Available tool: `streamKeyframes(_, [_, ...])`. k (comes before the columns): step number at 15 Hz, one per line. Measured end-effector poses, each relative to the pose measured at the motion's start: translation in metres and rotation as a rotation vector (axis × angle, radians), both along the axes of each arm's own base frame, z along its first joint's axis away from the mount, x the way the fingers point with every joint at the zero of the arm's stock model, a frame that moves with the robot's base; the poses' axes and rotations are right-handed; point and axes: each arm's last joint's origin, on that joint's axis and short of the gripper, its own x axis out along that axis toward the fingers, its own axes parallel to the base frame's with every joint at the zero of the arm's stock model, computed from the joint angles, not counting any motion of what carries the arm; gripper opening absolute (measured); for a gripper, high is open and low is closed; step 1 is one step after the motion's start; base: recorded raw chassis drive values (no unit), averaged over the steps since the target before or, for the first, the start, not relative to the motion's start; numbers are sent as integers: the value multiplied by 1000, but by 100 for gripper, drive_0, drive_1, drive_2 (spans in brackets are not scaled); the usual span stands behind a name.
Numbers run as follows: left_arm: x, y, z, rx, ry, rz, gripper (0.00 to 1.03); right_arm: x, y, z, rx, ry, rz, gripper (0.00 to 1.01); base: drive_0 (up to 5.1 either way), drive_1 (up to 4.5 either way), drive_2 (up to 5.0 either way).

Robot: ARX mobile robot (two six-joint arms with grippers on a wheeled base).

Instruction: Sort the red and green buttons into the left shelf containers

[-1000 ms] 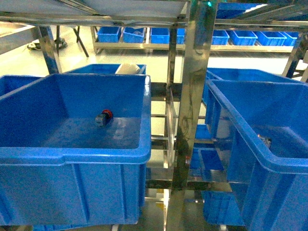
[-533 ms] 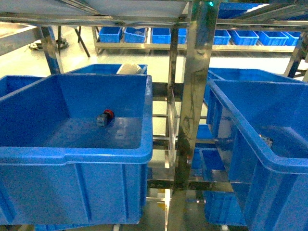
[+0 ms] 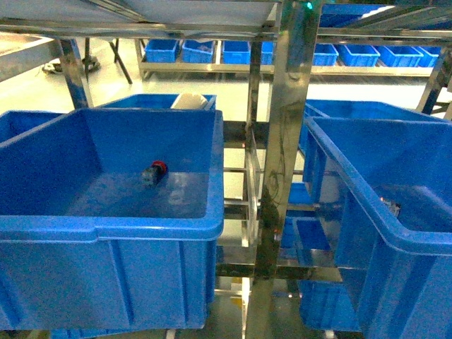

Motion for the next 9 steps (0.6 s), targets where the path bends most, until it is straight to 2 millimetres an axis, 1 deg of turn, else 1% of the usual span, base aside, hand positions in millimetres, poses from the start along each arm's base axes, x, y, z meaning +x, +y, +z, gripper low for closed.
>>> streamKeyframes(2, [0,0,0,0,0,0,2,0,0,0,0,0,0,2,0,0,0])
streamKeyframes(3, [0,0,0,0,0,0,12,0,0,0,0,0,0,10,0,0,0])
streamKeyframes(4, [0,0,0,0,0,0,23,0,0,0,0,0,0,21,0,0,0])
streamKeyframes(5, [0,0,0,0,0,0,31,0,0,0,0,0,0,30,0,0,0])
streamKeyframes(6, [0,0,0,0,0,0,43,0,0,0,0,0,0,41,0,0,0])
streamKeyframes(7, [0,0,0,0,0,0,52,0,0,0,0,0,0,48,0,0,0])
streamKeyframes(8, [0,0,0,0,0,0,90,0,0,0,0,0,0,88,0,0,0])
streamKeyframes(9, [0,0,0,1,0,0,98,0,0,0,3,0,0,98,0,0,0])
